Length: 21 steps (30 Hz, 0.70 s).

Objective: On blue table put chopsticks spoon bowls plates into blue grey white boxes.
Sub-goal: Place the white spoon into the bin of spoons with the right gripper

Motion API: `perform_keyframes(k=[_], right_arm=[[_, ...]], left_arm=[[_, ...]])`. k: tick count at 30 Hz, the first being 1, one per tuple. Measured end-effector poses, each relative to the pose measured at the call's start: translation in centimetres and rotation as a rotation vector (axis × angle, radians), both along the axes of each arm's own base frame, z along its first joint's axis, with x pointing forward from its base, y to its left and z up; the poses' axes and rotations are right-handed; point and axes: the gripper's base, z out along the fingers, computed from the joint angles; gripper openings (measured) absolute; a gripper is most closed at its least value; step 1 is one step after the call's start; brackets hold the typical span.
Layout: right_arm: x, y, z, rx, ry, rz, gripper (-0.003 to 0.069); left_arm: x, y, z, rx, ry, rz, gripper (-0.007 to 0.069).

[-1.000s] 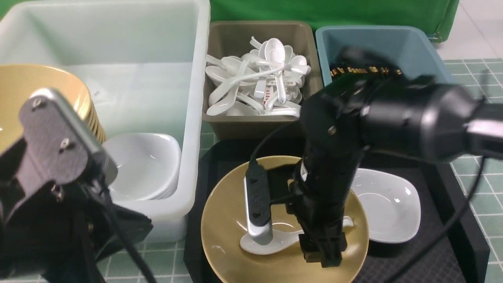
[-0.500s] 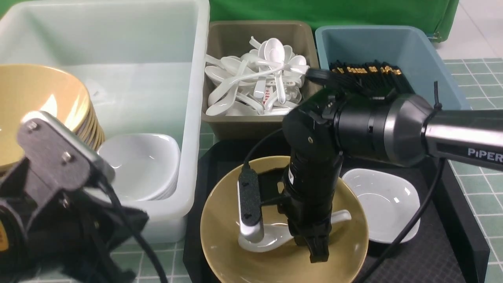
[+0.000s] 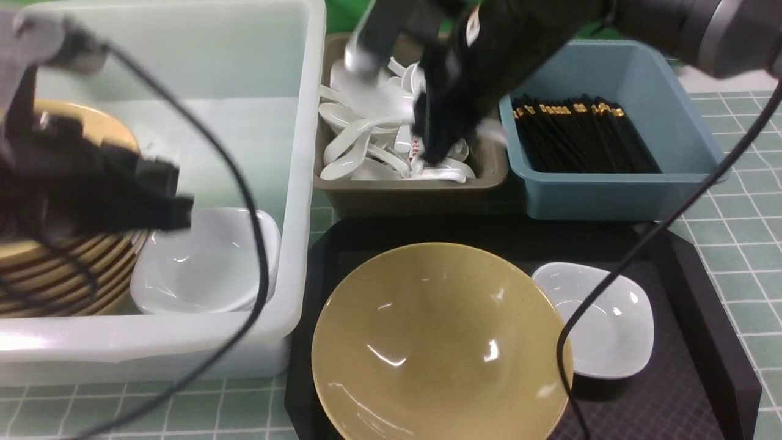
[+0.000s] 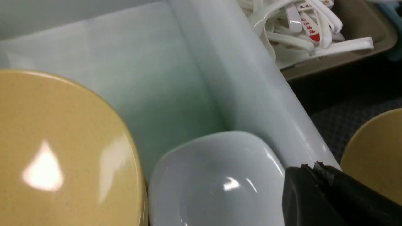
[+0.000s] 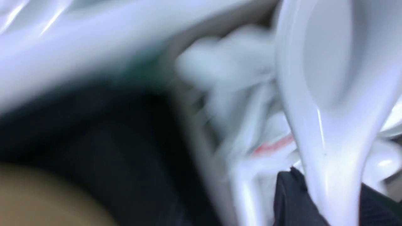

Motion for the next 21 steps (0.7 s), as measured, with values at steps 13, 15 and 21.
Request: perform_keyframes(k=[13, 15, 21], right_arm=[[7.5, -1.8, -5.1, 0.324, -0.093, -0.312, 0.0504], [6.9, -2.4, -3.5, 0.329, -0.063, -0.337, 0.0617], [2.6, -4.6, 3.9, 0.245, -0.006, -0.31, 0.0661]], left_arm=[[4.2, -3.2, -2.4, -0.045, 0.193, -0.202, -0.0011], [4.6, -3.5, -2.1, -0.04, 0.214, -0.224, 0.0006], [7.1, -4.9, -0.3, -0.022, 0.337, -0.305, 0.0165]])
